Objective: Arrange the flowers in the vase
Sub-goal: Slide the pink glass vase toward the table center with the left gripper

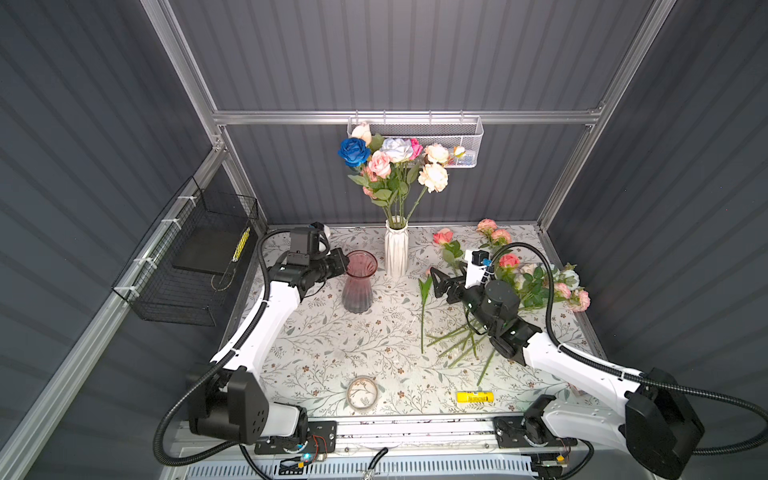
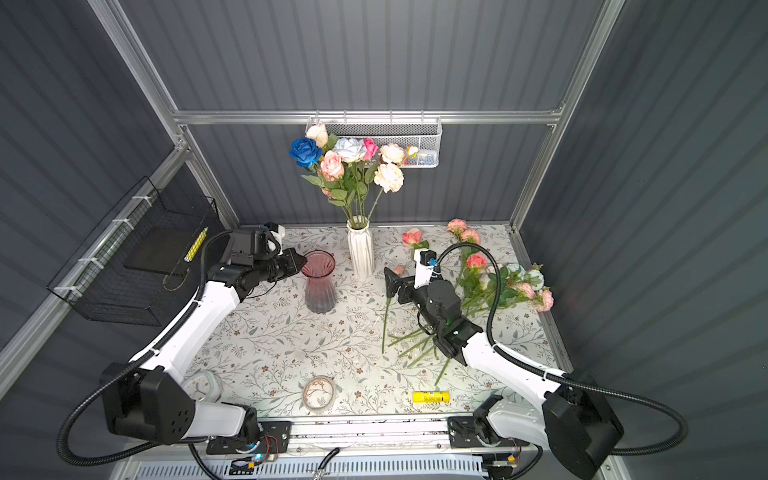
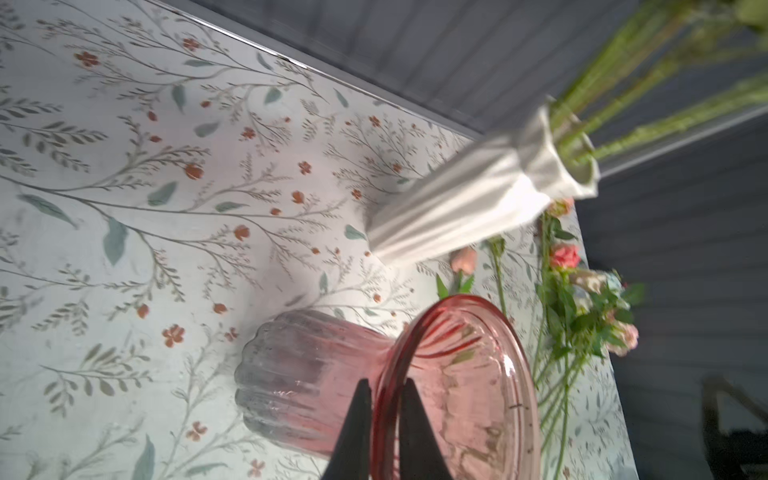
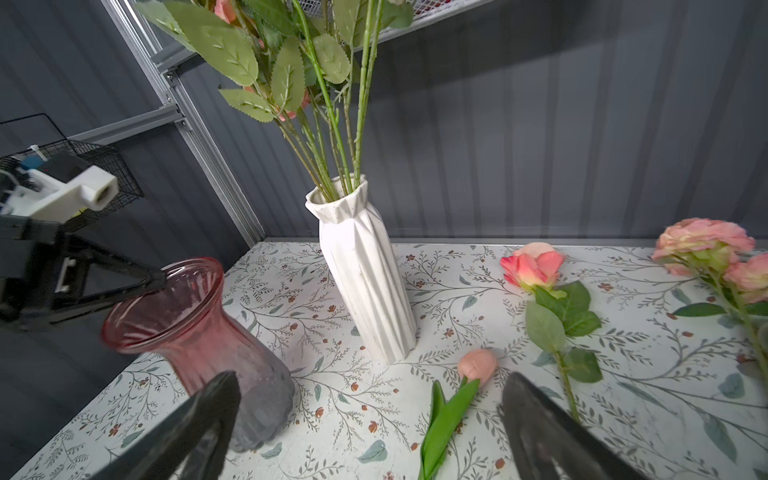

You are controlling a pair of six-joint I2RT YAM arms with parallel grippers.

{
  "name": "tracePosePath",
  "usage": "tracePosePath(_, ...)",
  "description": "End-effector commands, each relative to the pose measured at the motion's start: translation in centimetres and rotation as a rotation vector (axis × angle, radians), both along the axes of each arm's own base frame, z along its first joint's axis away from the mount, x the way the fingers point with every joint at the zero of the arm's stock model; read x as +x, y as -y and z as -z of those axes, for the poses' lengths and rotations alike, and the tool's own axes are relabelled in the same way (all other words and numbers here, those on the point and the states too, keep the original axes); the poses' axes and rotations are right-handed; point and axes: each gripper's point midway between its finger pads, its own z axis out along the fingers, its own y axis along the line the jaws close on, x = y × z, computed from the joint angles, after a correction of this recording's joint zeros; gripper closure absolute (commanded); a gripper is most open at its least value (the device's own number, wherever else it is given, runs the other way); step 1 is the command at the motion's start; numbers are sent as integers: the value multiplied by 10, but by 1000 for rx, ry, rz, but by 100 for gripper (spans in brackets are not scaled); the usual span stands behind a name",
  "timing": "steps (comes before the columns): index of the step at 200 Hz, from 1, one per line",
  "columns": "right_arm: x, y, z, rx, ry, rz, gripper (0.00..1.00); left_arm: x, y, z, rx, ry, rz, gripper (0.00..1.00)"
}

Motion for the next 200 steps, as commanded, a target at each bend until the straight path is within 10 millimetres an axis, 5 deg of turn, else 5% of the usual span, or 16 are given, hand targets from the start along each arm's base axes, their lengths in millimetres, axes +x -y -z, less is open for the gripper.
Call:
tracePosePath(1, 1, 12, 12, -39, -53, 58, 1, -22, 23, -40, -89, 94, 63, 100)
tracePosePath(35, -3, 22, 27, -84, -102, 85, 1, -49, 52, -30, -160, 63, 133, 100)
tracePosePath(70, -11, 31, 17, -68, -81, 101, 1, -69, 81, -19, -143, 51, 199, 100)
tracePosePath(143, -11, 47, 11, -83, -133, 152, 1, -88, 96, -11, -139, 19, 251, 100)
tracePosePath(165, -3, 52, 23, -71, -236, 156, 1, -90, 99, -15, -164, 21, 267, 67)
tracePosePath(200, 15, 54, 64, -90, -463, 111, 7, -91, 101, -38, -205, 76, 277, 40)
